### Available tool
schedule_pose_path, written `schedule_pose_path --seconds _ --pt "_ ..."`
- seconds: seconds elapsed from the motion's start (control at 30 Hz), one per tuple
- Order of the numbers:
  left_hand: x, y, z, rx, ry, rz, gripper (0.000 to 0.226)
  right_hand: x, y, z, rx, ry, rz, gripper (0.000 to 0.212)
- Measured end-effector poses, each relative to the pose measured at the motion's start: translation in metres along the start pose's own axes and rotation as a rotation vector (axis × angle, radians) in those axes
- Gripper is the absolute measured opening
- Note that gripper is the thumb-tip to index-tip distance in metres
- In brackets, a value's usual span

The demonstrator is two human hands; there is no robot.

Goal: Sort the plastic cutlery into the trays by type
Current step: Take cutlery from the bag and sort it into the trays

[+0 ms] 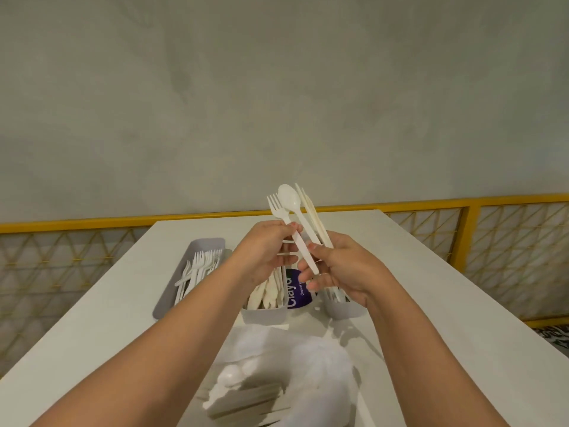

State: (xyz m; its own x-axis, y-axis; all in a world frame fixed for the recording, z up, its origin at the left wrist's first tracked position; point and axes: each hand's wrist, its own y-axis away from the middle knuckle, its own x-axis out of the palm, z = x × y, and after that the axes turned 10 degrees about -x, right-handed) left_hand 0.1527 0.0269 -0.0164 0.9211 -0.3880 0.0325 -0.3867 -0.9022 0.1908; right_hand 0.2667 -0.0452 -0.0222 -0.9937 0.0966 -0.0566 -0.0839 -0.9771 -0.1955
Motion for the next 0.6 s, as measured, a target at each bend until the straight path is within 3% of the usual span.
schedule_pose_path --seconds 0.3,0.5,0.6 --pt "-0.081 -0.008 0.003 -0.077 -0.061 -0.266 0.018 0.027 -0.006 0.003 0.031 -0.145 0.031 0.018" --pt "-0.137 -0.025 0.030 -0.189 -0.650 -0.465 0.010 0.019 -0.004 0.002 0.055 -0.072 0.012 0.020" --pt "-0.142 -0.029 0.043 -0.171 -0.882 -0.522 0.023 0.015 -0.003 0.002 0.039 -0.055 -0.008 0.021"
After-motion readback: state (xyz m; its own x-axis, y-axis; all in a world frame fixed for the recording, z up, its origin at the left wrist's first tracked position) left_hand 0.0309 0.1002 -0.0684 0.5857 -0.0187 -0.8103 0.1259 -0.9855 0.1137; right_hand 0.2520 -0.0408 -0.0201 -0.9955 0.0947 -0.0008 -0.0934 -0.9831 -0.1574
